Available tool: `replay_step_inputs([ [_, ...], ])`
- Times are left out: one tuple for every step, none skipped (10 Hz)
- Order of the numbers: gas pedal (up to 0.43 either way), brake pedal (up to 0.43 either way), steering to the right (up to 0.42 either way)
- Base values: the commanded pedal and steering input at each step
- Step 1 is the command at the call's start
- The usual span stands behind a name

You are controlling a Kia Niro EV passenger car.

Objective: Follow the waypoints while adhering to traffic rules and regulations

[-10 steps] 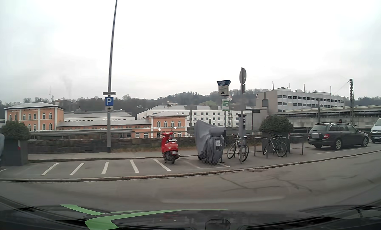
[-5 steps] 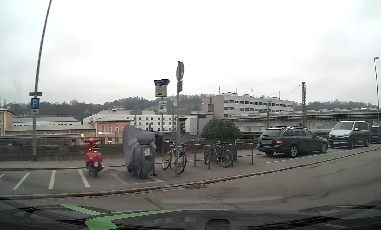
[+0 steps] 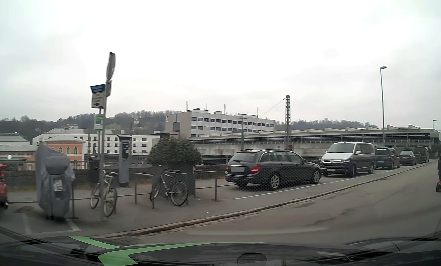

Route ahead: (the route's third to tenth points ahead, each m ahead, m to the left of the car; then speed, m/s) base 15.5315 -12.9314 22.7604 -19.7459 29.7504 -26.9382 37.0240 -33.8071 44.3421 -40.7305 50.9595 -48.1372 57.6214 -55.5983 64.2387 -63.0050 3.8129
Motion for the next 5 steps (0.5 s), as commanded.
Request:
replay_step_inputs([
  [0.079, 0.000, 0.529],
  [0.059, 0.000, 0.529],
  [0.047, 0.000, 0.529],
  [0.039, 0.000, 0.527],
  [0.039, 0.000, 0.524],
])
